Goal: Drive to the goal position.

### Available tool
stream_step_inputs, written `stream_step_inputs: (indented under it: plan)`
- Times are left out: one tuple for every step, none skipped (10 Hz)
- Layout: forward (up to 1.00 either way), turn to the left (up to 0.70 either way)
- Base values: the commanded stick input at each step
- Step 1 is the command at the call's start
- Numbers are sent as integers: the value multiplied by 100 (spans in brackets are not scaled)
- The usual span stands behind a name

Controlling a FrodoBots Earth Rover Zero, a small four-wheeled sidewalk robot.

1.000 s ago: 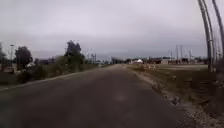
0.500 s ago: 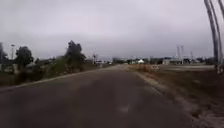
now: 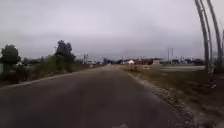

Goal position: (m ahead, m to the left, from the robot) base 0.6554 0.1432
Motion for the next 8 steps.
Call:
stream_step_inputs:
  plan:
    - [100, 0]
    - [100, 0]
    - [100, 0]
    - [100, 0]
    - [100, 0]
    - [100, 0]
    - [100, 0]
    - [100, 0]
